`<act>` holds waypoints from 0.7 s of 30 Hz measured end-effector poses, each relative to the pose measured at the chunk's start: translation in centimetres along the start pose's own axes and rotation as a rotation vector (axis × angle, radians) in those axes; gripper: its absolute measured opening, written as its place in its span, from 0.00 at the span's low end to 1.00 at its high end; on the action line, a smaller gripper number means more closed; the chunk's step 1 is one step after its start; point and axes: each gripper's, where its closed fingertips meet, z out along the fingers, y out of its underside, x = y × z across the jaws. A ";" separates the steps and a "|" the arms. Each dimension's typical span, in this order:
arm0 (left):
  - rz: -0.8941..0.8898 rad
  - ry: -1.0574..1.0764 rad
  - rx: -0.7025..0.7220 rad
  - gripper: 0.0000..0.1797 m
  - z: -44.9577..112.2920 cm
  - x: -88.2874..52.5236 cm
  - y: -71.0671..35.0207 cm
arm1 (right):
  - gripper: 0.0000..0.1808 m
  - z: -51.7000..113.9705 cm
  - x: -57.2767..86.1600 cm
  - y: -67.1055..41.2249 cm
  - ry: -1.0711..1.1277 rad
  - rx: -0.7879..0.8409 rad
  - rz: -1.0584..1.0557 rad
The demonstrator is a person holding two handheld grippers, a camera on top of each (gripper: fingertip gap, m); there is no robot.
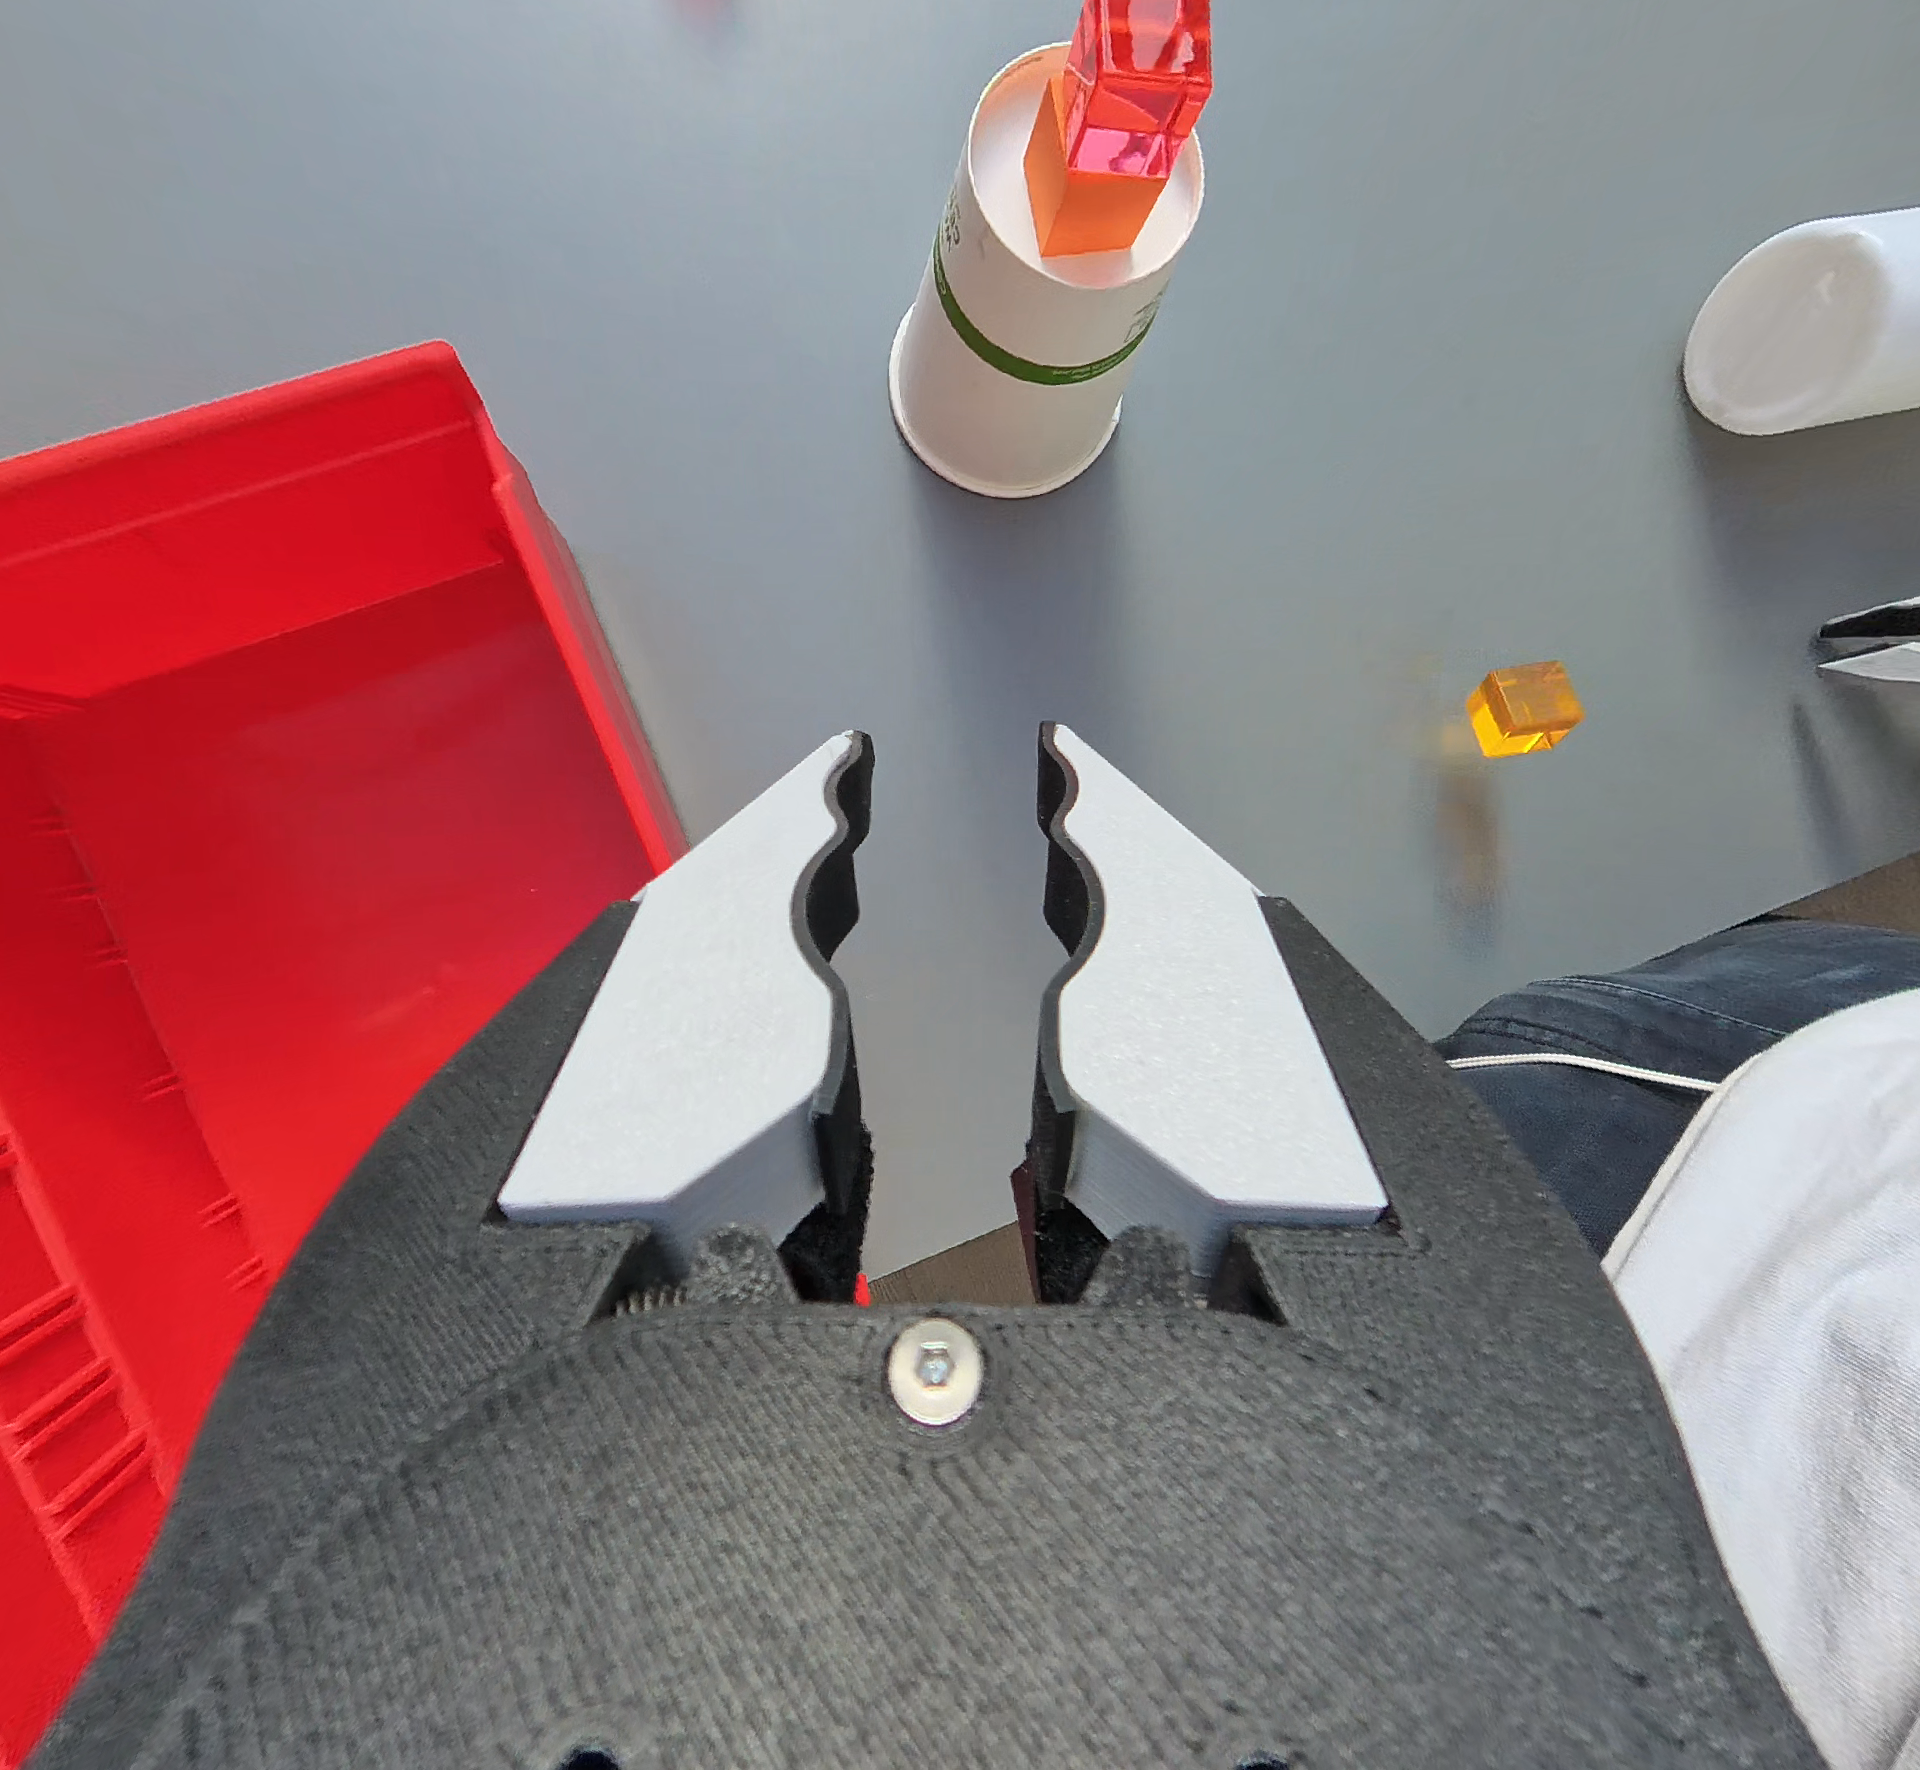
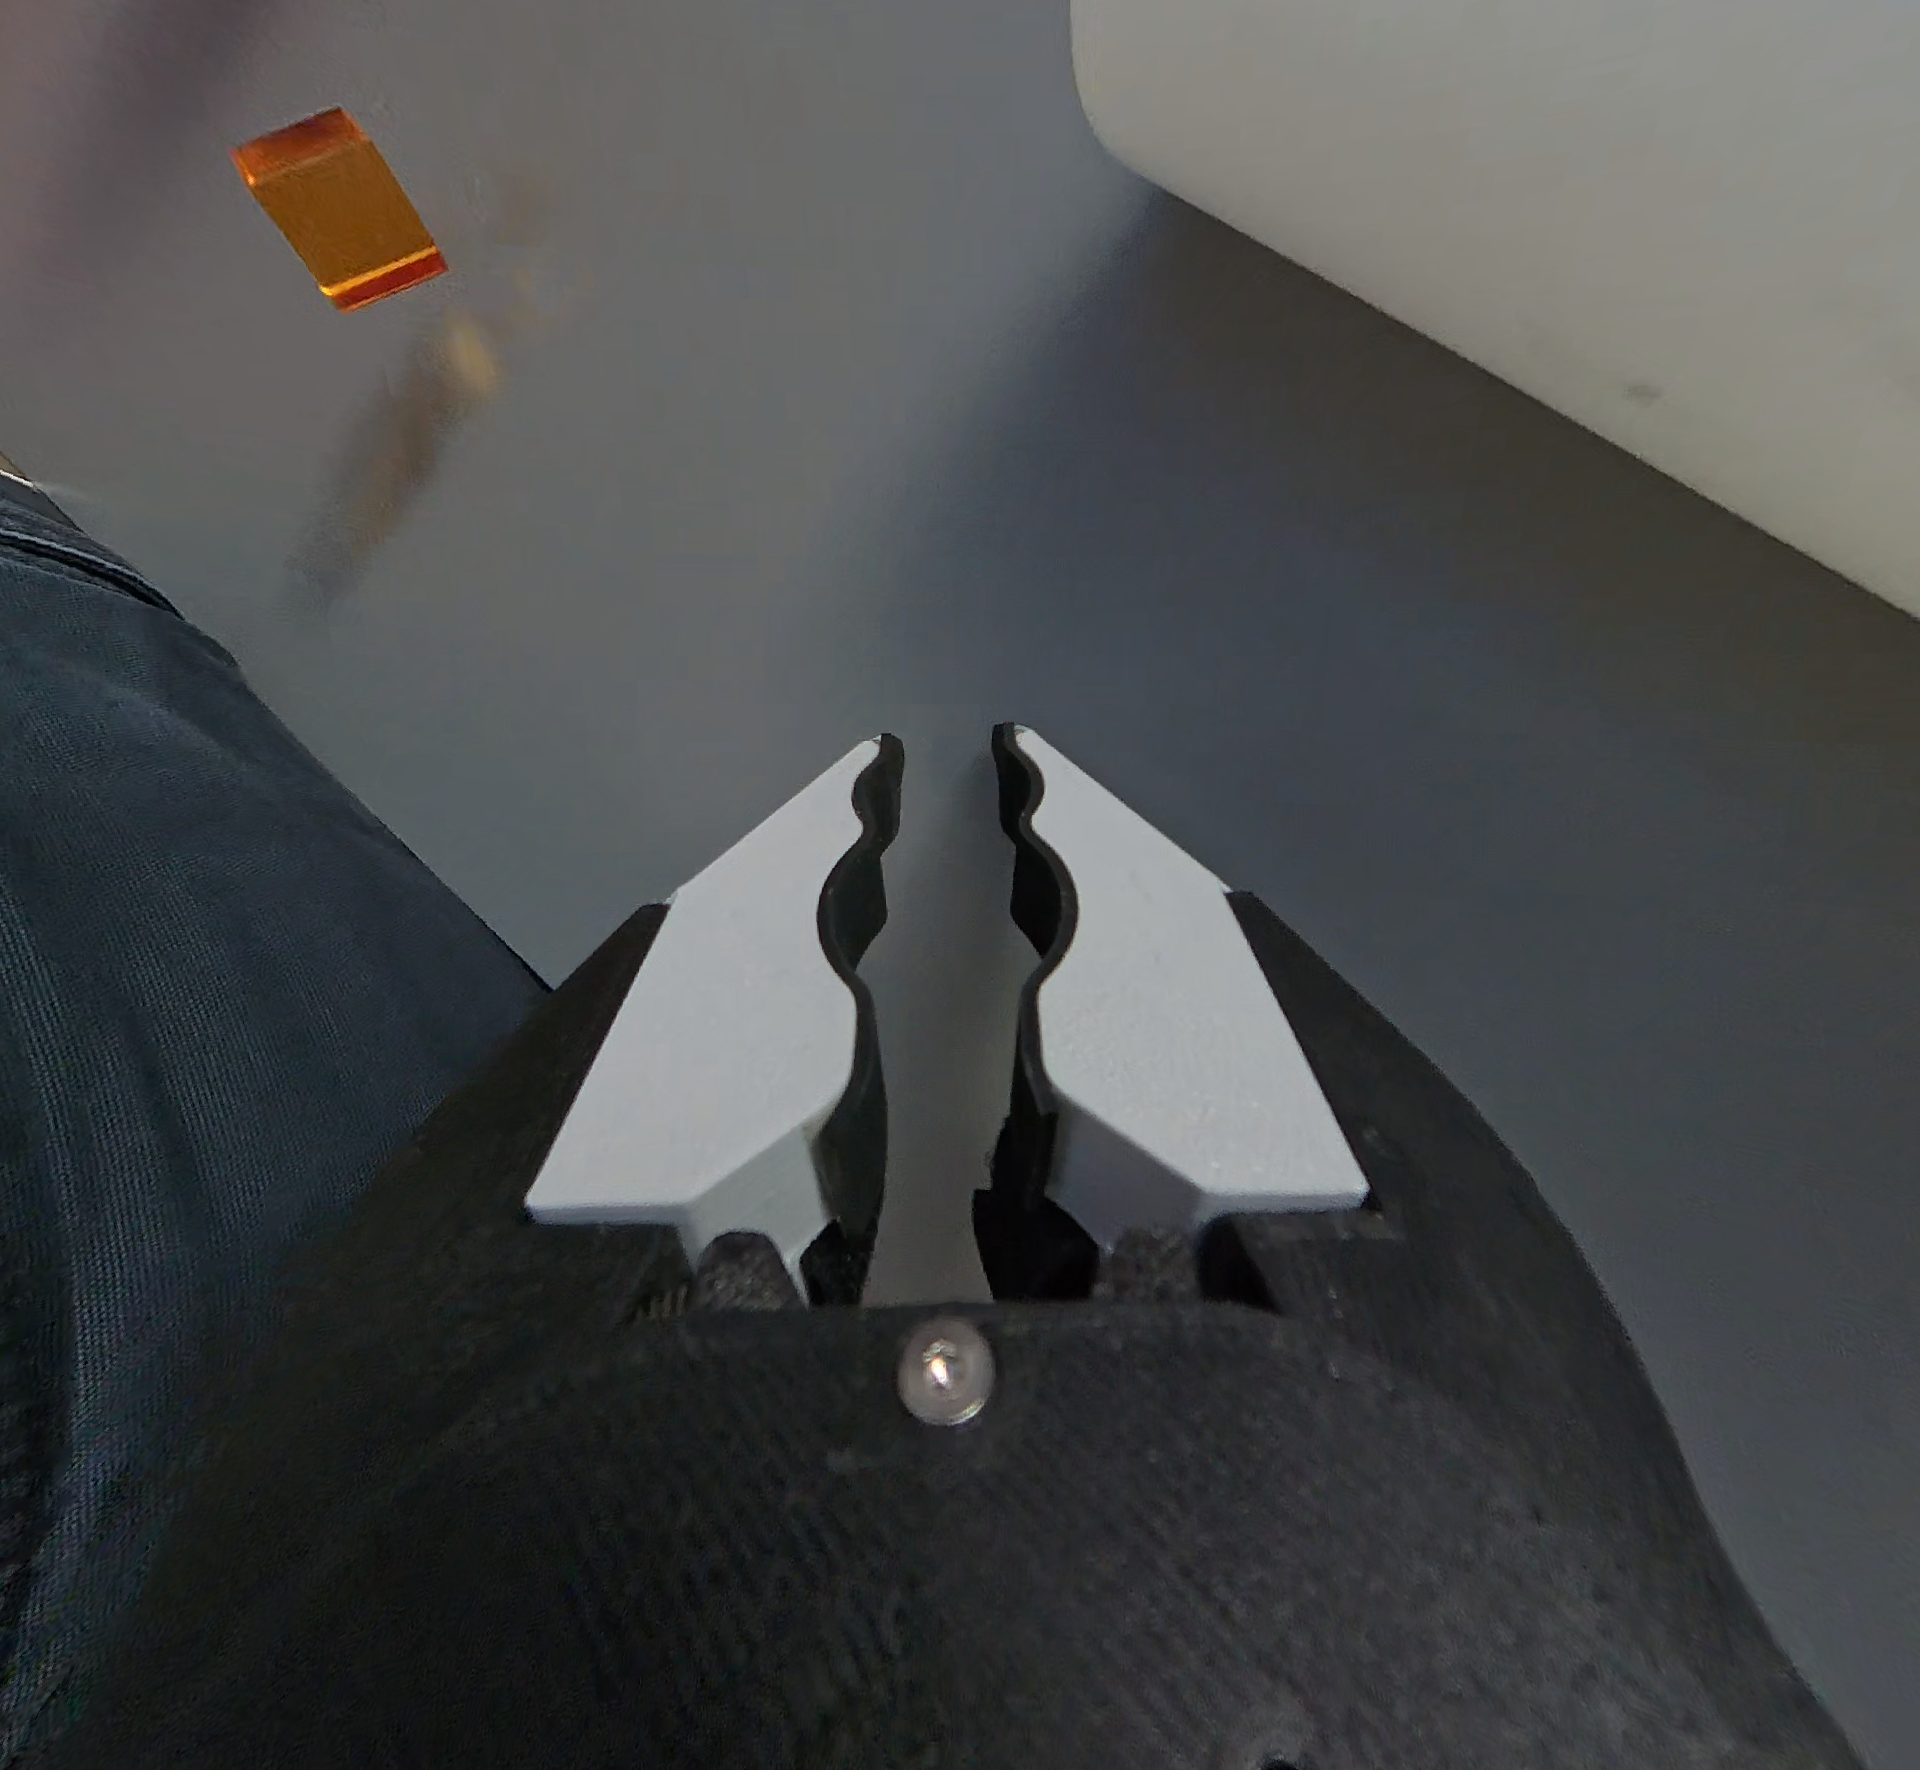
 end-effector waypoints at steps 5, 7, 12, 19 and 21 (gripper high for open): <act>0.006 0.021 -0.005 0.17 0.3 -0.2 -0.5 | 0.09 -1.3 1.5 1.0 0.049 -0.015 -0.037; 0.013 0.028 0.002 0.17 0.4 -0.1 -0.8 | 0.09 -1.7 1.2 0.8 0.043 -0.005 -0.054; 0.008 0.054 -0.017 0.17 1.2 0.7 -0.2 | 0.11 -2.2 -0.6 -0.1 0.004 -0.008 -0.106; 0.020 0.021 -0.028 0.17 -1.0 2.1 1.2 | 0.15 -1.1 -8.2 3.5 -0.274 -0.124 -0.230; -0.004 0.014 -0.018 0.17 -2.1 2.6 1.8 | 0.17 -0.2 -9.8 4.3 -0.314 -0.145 -0.271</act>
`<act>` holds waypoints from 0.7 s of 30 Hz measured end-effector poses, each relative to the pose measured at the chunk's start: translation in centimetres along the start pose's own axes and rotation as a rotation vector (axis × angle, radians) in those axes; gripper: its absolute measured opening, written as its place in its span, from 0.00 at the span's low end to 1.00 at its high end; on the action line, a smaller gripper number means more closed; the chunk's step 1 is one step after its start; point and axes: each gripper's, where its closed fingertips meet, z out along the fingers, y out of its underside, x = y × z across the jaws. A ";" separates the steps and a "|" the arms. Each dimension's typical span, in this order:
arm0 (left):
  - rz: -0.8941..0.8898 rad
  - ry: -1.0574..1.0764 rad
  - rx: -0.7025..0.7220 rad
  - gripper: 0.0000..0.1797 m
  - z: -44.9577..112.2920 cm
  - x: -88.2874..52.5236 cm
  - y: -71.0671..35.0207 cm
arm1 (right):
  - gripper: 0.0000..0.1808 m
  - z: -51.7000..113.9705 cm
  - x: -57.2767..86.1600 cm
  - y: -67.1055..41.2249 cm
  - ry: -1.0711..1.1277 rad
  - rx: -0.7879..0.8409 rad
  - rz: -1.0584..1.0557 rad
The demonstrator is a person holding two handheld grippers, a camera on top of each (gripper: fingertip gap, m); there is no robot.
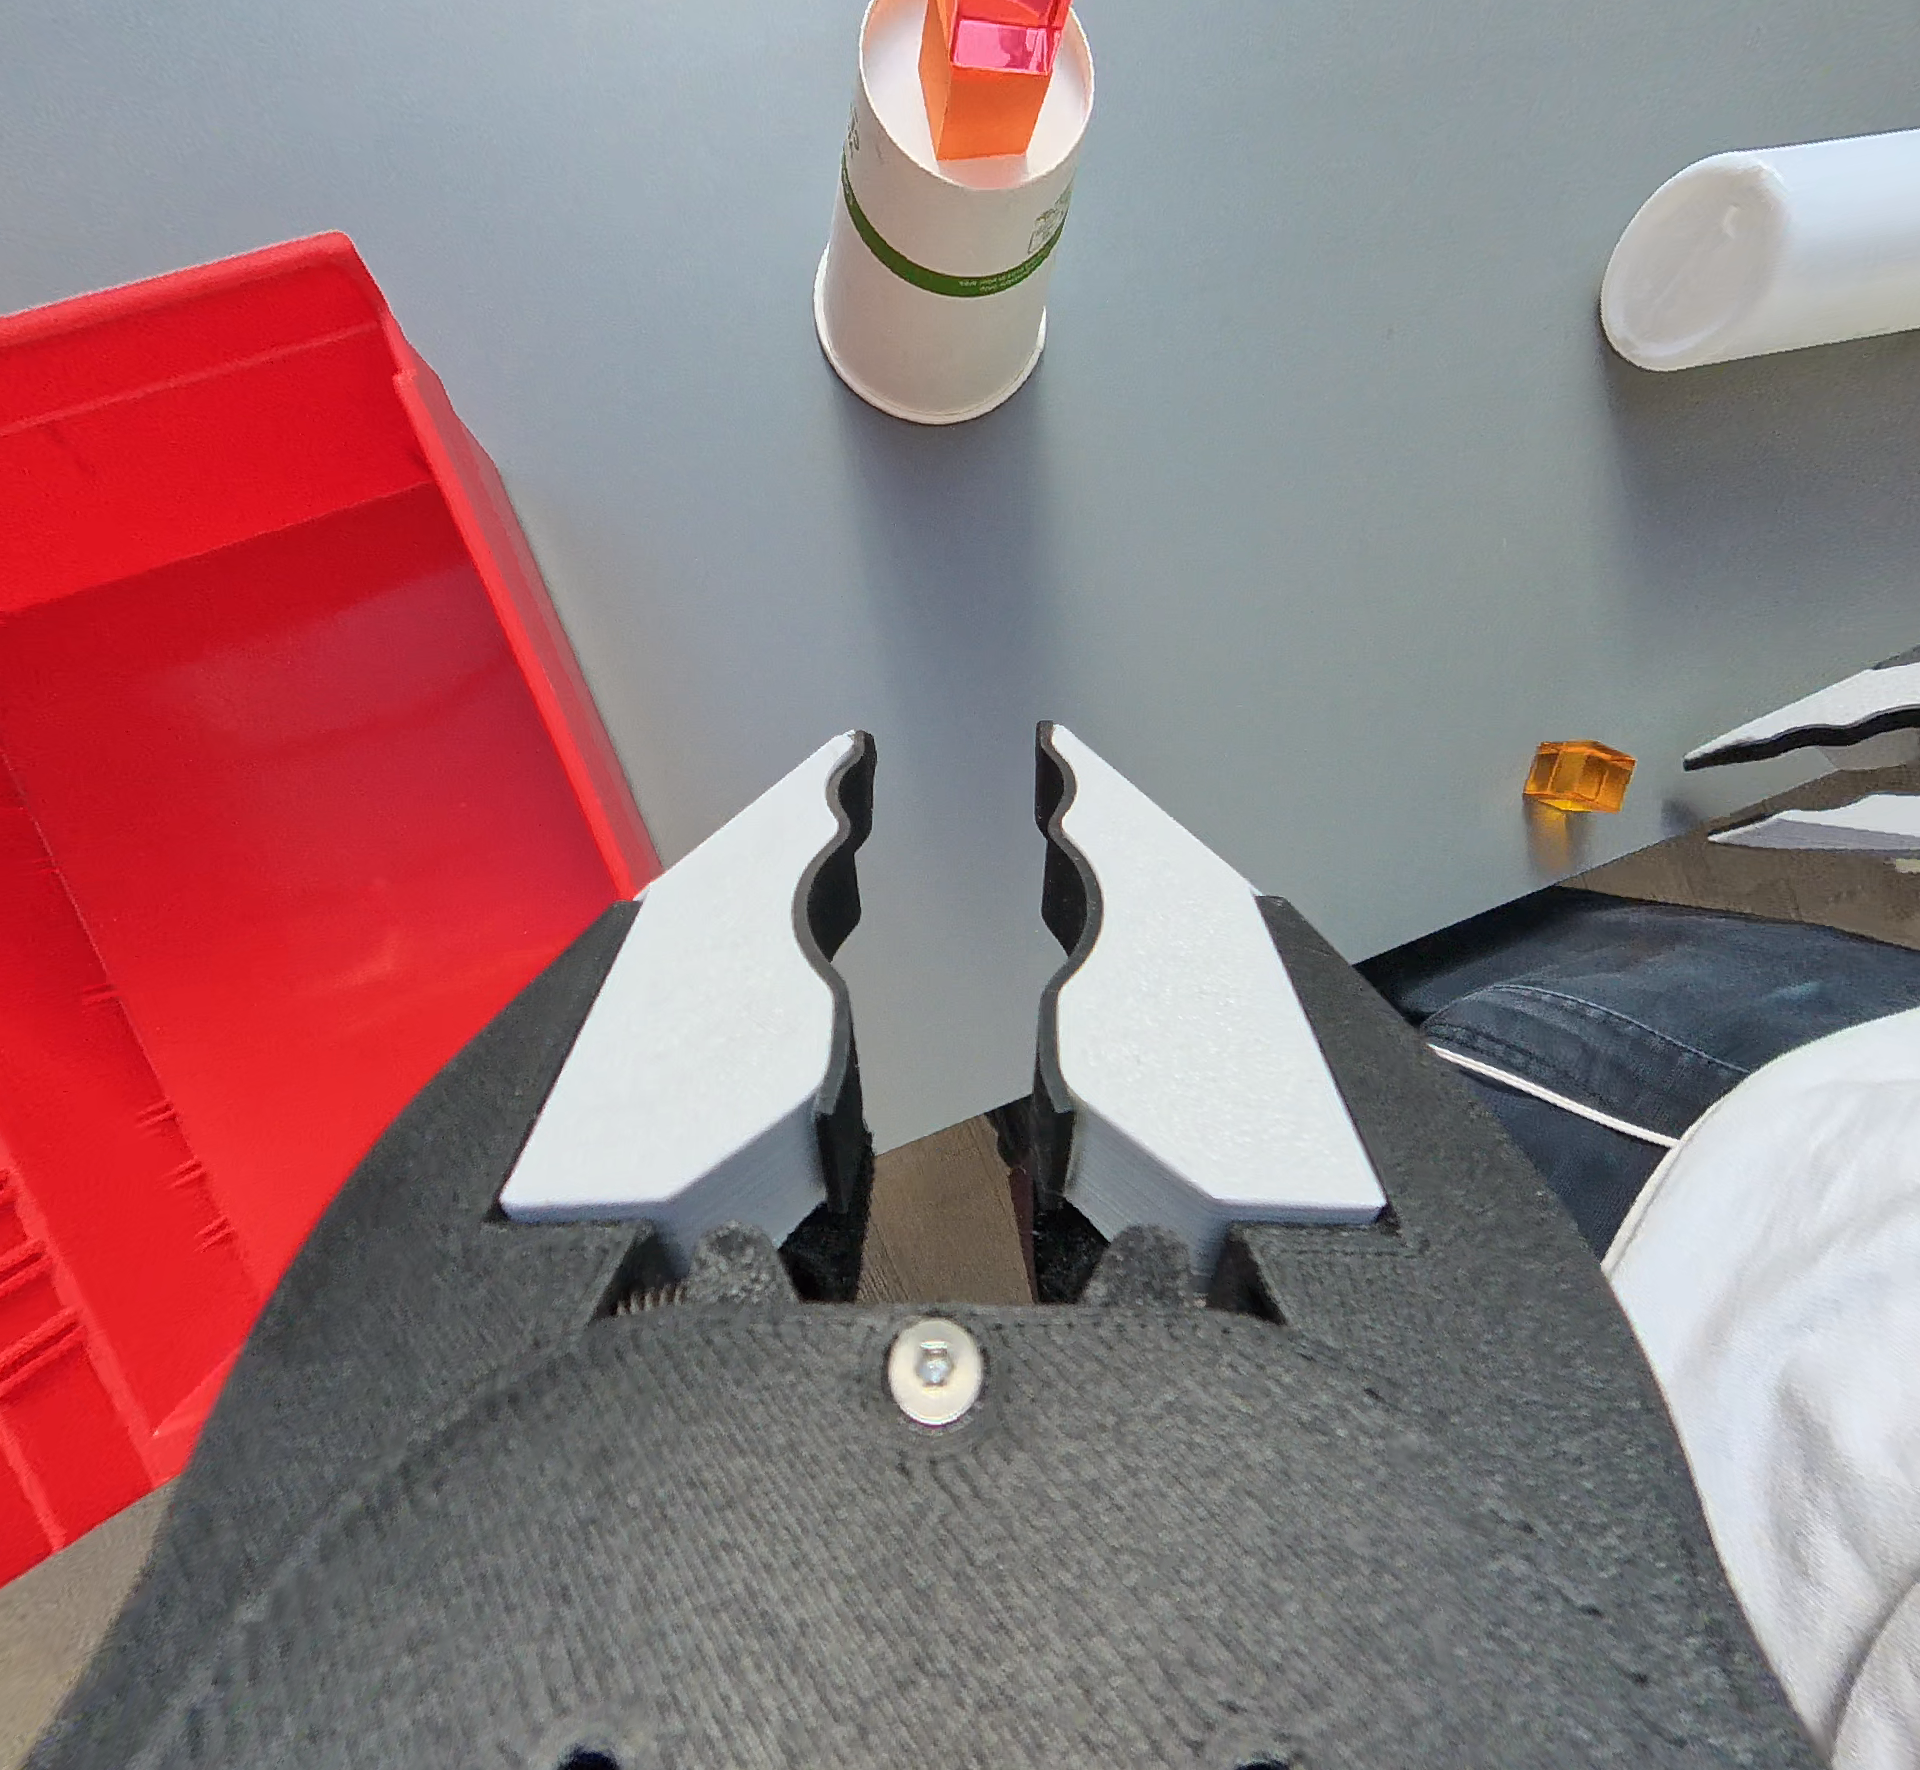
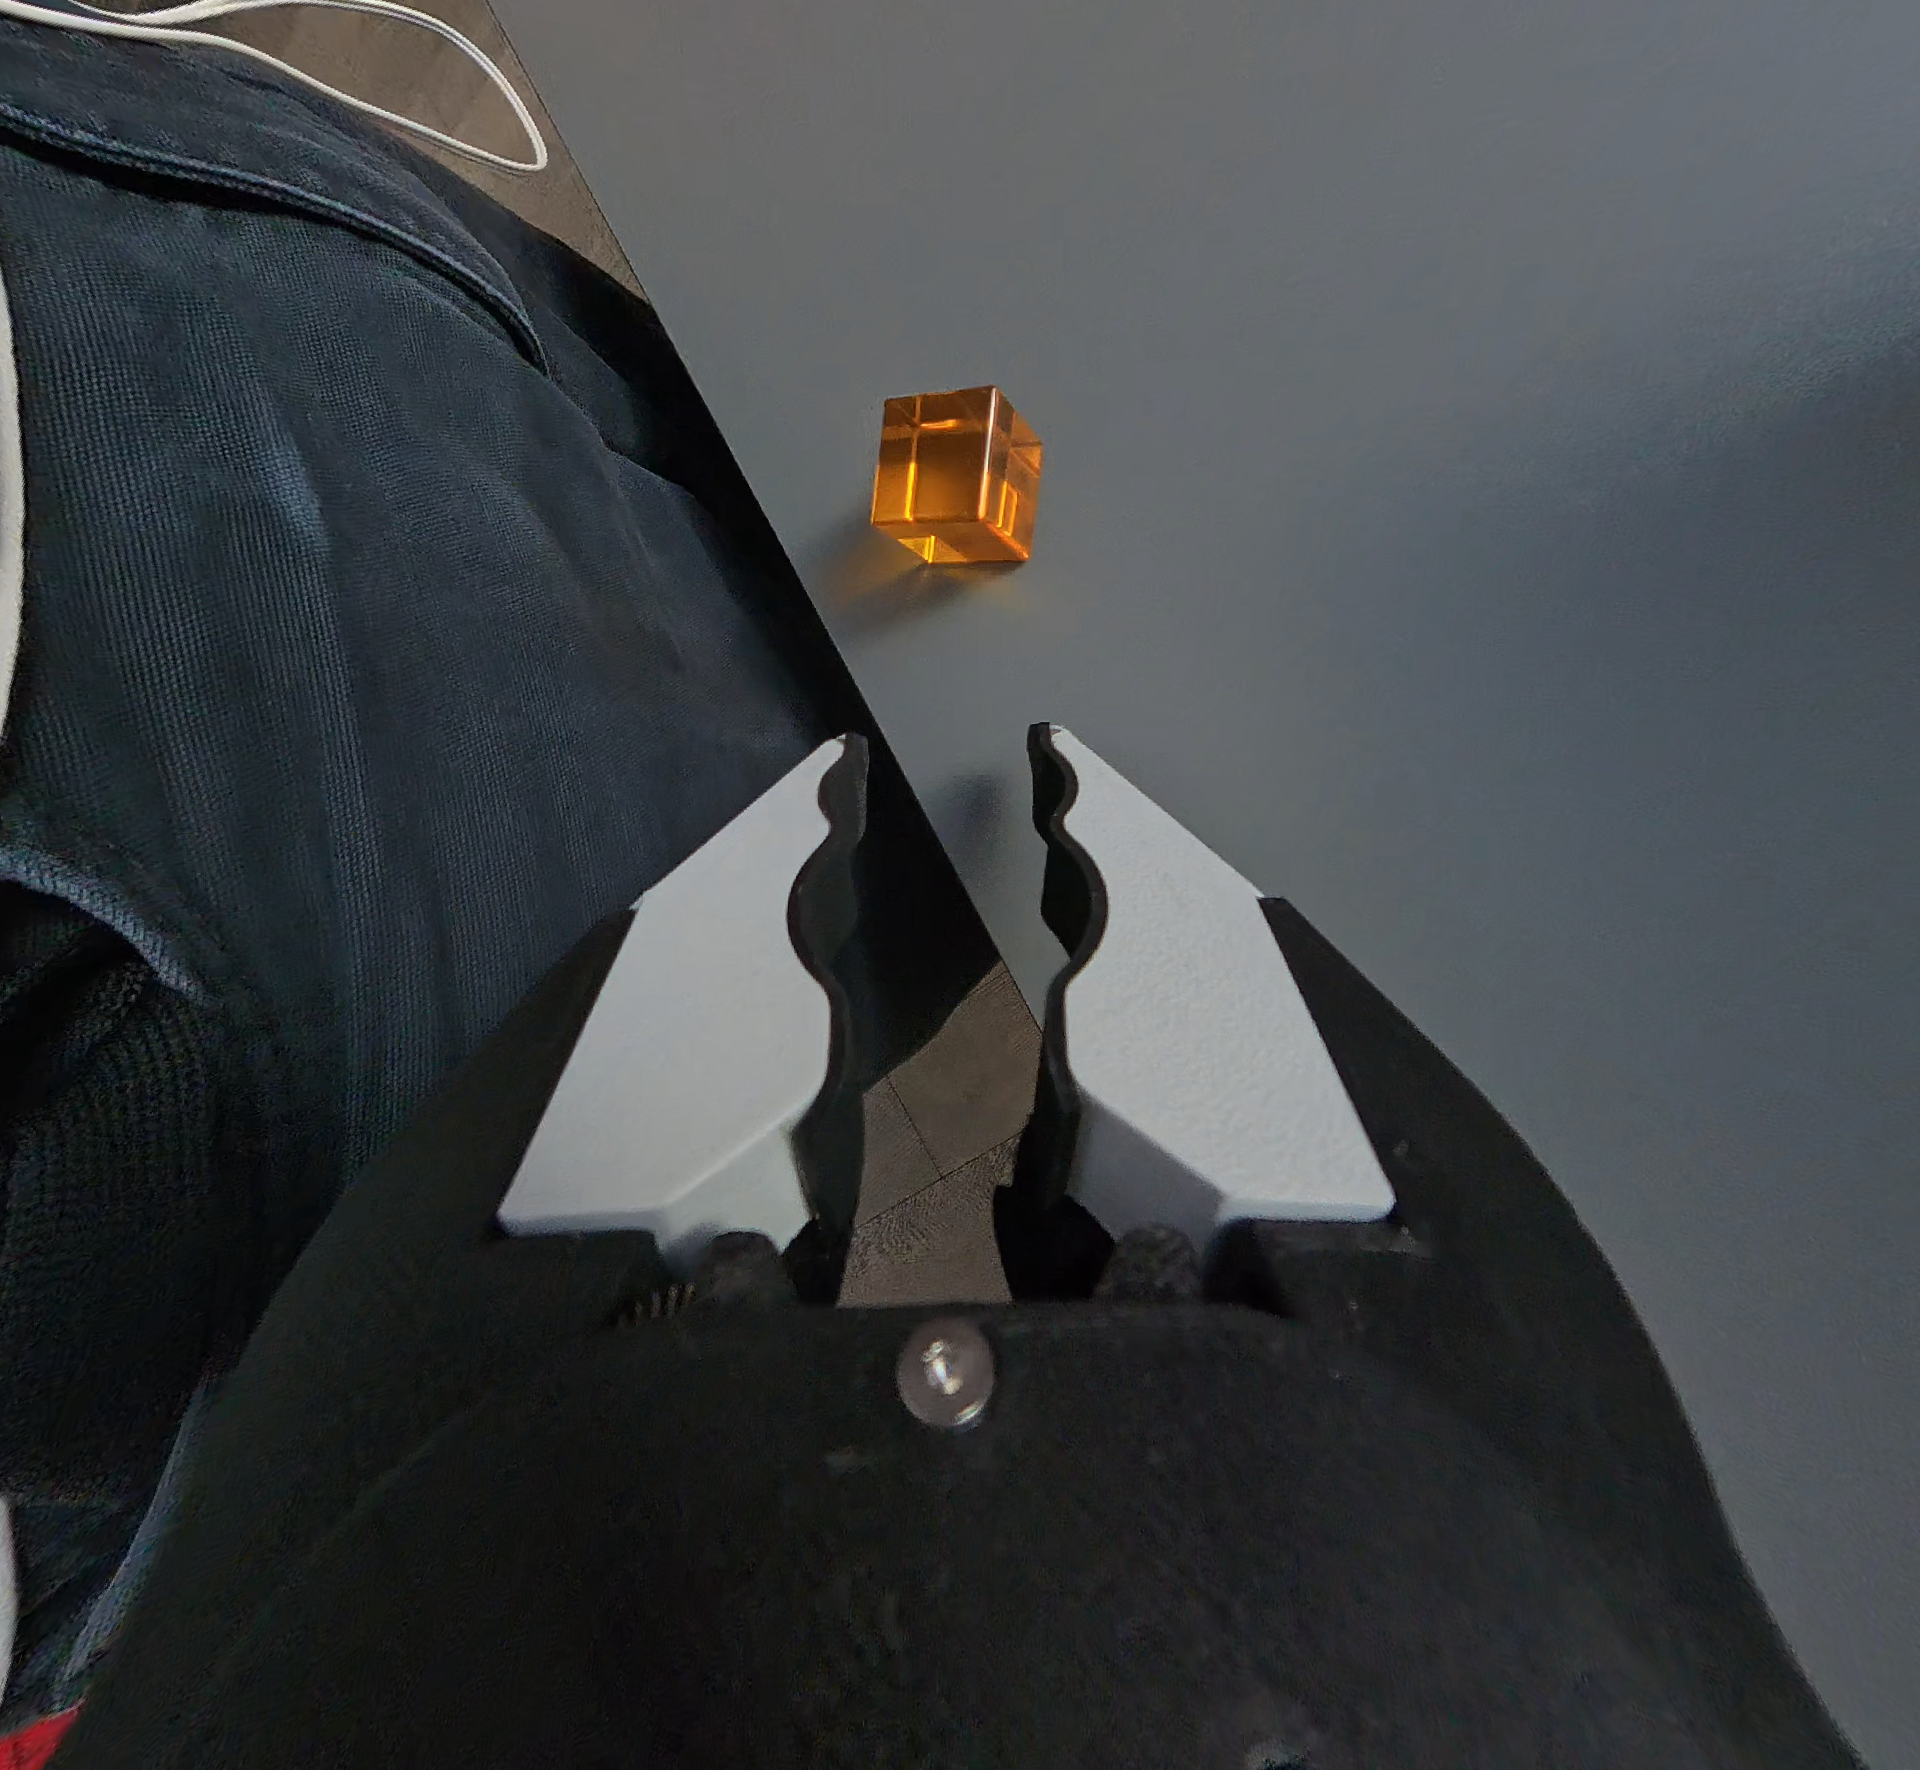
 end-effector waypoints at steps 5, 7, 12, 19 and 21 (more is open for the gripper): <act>0.007 -0.031 0.030 0.16 -2.9 1.2 1.2 | 0.19 1.4 0.2 -0.8 0.049 0.005 -0.069; 0.036 -0.050 0.057 0.16 -4.3 1.3 1.0 | 0.18 -0.3 2.0 -2.0 0.163 0.047 -0.123; 0.119 -0.076 0.200 0.16 -8.9 1.3 -1.7 | 0.17 -11.3 7.0 -7.0 0.561 0.244 -0.222; 0.195 -0.101 0.489 0.16 -20.2 3.6 -0.8 | 0.44 -24.6 0.9 -12.3 0.790 0.570 -0.214; 0.191 -0.090 0.571 0.16 -24.6 4.7 2.7 | 0.47 -26.4 -4.5 -13.3 0.783 0.686 -0.235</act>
